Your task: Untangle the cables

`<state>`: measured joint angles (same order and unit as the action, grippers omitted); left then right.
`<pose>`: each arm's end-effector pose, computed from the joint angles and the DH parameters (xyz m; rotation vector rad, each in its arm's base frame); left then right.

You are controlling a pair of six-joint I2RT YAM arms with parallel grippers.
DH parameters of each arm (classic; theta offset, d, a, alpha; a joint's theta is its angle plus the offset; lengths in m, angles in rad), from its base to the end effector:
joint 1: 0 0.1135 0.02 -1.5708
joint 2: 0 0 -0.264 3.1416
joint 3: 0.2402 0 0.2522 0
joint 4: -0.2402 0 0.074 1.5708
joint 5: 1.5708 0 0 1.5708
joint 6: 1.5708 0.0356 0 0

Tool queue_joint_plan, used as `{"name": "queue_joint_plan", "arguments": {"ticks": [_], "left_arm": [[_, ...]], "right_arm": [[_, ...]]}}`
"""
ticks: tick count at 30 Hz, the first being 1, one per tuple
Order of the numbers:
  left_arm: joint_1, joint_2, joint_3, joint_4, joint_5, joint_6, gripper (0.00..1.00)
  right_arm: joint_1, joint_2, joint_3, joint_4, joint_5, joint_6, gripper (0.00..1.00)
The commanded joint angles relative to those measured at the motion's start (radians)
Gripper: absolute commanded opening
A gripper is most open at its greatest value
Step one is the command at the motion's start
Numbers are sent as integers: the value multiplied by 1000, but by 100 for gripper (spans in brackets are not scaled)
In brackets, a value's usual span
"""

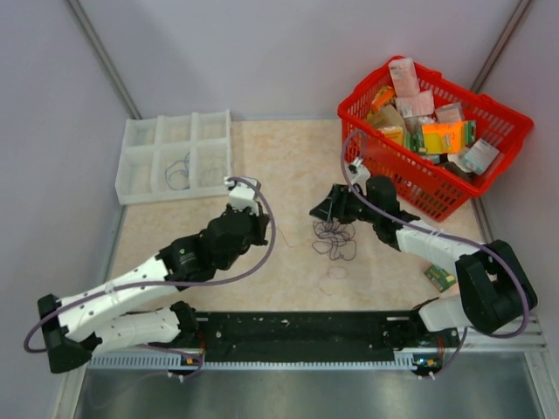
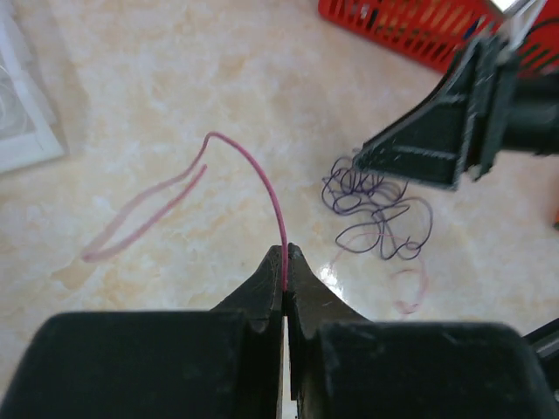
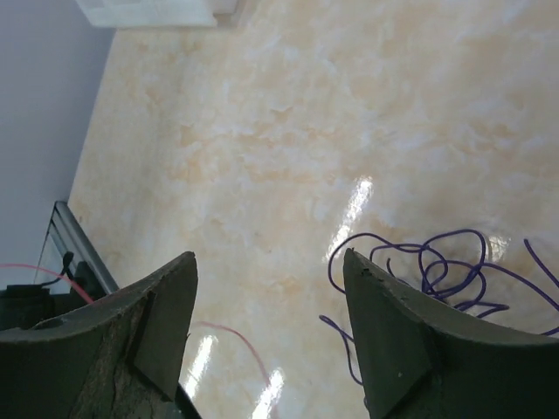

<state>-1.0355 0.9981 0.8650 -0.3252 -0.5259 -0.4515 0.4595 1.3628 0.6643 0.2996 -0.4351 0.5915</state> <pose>0.1284 -0.1815 0.3160 0.2504 1.9736 -0.4369 0.2529 0.1419 0.2189 -0.1673 2.0961 1.0905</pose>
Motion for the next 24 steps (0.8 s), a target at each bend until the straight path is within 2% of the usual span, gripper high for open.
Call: {"name": "queue_joint_plan", "arguments": {"ticks": [1,3,4,7,9,13,17,21,24], "left_arm": [[6,-130,106,-130,-39,-22,0],[6,-167,152,-140,-37,-27,0],[8,-182,179,-129,-30,-21,0],[6,-182,279,-98,0,32,0],[8,-141,383,-147,-22,51,0],[9,-12,526,-316,-143,14,0],[29,63,445,-402,-169,-140,0],[152,68,237,-336,54,-307,0],[239,66,103,-258,176,-371,0]], "right_arm": [[-4,73,43,-62,0,-59,67],[4,126,58,-40,-69,-56,61],[14,152,75,-45,-86,-59,54],[60,225,124,-80,-79,-71,40],[68,254,141,-103,-62,-62,35],[68,242,150,-174,54,-94,34],[68,164,120,-185,142,-121,34],[67,127,98,-172,173,-125,33],[68,121,90,-159,168,-121,33]]}}
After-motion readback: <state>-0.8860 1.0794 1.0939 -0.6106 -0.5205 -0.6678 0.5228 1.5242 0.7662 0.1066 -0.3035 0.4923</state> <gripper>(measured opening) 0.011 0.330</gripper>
